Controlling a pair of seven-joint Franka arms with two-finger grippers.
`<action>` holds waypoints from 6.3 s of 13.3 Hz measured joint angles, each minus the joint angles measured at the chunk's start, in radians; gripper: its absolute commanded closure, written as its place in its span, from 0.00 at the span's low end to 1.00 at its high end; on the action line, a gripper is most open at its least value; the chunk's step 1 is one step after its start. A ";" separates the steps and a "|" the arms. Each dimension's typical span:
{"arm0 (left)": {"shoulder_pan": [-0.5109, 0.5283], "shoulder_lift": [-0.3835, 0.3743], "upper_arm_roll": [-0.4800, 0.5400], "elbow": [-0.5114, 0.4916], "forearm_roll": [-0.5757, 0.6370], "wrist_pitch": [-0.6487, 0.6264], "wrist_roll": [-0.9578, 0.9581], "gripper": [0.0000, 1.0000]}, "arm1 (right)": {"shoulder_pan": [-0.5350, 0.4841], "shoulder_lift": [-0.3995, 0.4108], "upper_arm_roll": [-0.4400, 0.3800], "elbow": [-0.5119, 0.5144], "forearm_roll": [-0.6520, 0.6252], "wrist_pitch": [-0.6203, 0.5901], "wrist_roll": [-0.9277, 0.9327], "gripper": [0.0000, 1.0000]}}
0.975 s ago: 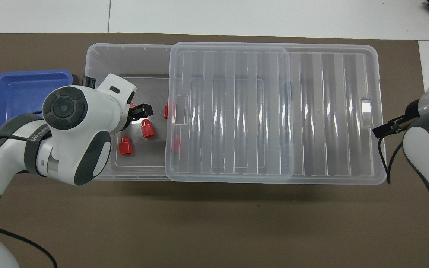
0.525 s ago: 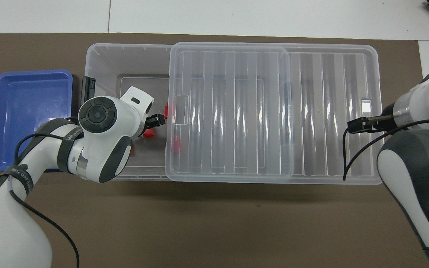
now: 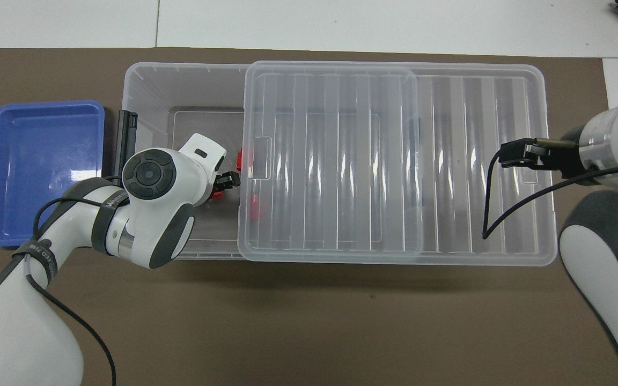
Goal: Place red block in blue tray from box
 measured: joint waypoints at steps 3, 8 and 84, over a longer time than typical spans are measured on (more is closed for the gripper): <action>-0.007 0.024 0.000 -0.008 0.000 0.027 0.000 0.16 | -0.012 0.020 -0.009 0.117 0.024 -0.103 0.026 0.00; -0.010 0.027 0.000 -0.008 0.000 0.030 0.000 0.79 | -0.017 0.066 -0.013 0.213 0.025 -0.215 0.026 0.00; 0.525 -0.005 0.043 0.101 -0.037 -0.095 0.653 0.33 | 0.096 0.177 0.002 -0.073 0.069 0.124 -0.214 1.00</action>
